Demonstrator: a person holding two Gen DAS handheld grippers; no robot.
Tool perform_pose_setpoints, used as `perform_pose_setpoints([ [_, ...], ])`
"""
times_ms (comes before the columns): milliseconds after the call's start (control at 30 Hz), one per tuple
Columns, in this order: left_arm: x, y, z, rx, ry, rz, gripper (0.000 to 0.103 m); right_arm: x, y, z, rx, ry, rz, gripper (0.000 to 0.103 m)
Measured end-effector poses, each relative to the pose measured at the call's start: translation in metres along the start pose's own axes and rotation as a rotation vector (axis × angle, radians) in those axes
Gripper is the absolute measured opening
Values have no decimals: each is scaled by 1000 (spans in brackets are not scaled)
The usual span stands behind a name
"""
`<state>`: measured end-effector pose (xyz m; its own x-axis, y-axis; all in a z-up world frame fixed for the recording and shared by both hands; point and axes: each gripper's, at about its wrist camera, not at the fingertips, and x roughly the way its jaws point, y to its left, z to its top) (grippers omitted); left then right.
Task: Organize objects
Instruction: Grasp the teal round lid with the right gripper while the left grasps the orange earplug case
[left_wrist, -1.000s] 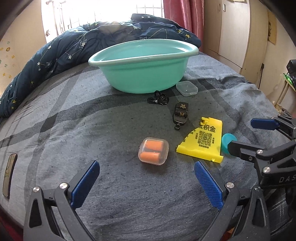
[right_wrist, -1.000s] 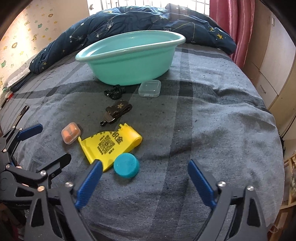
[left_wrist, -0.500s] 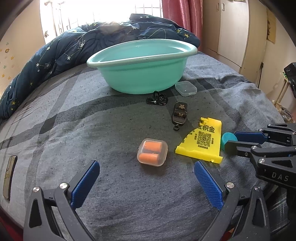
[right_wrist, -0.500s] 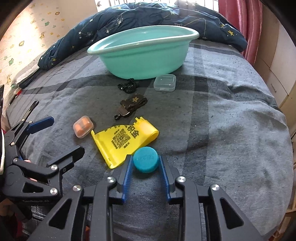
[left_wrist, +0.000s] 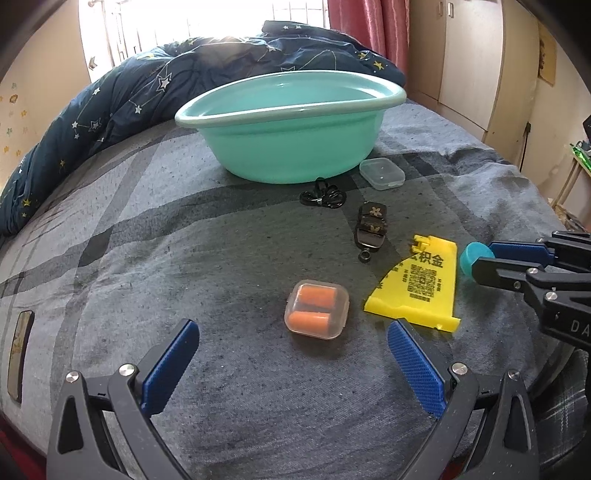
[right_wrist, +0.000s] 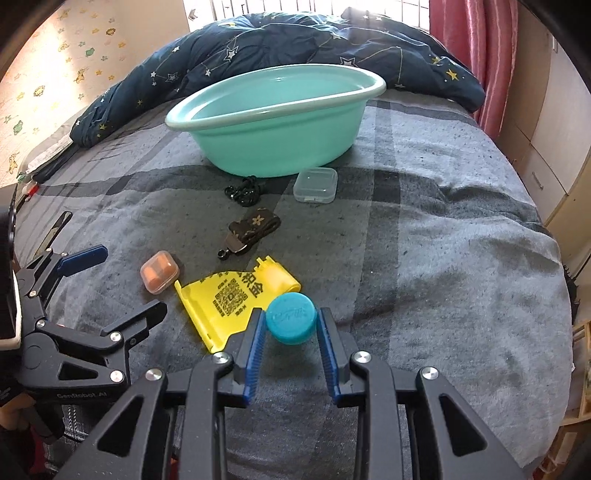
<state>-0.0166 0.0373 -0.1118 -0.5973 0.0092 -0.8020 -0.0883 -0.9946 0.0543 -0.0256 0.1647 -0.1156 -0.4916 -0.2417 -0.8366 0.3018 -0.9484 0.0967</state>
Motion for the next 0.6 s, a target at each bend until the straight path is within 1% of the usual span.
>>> perform_pose_setpoints([
  [200, 8, 6, -1, -13, 23, -11, 103, 6, 0, 4, -4, 11, -4, 30],
  [300, 9, 7, 0, -21, 17, -27, 100, 8, -1, 7, -5, 11, -5, 30],
  [333, 9, 7, 1, -21, 15, -34, 96, 9, -1, 8, -6, 12, -7, 30],
  [400, 11, 7, 2, -15, 19, -38, 87, 10, -1, 9, -5, 12, -7, 30],
  [433, 11, 6, 3, -13, 21, -43, 79, 10, -1, 10, -5, 12, -7, 30],
  [467, 12, 6, 3, -12, 24, -49, 75, 10, -1, 10, -5, 12, -8, 30],
  [500, 12, 5, 3, -10, 26, -54, 73, 10, -1, 10, -5, 12, -8, 30],
  [533, 12, 5, 3, -9, 25, -62, 68, 10, -1, 11, -5, 12, -8, 30],
  [567, 12, 5, 4, -7, 22, -72, 54, 10, -2, 11, -4, 12, -8, 30],
  [600, 12, 6, 5, -7, 17, -82, 43, 10, -1, 12, -5, 13, -8, 30],
])
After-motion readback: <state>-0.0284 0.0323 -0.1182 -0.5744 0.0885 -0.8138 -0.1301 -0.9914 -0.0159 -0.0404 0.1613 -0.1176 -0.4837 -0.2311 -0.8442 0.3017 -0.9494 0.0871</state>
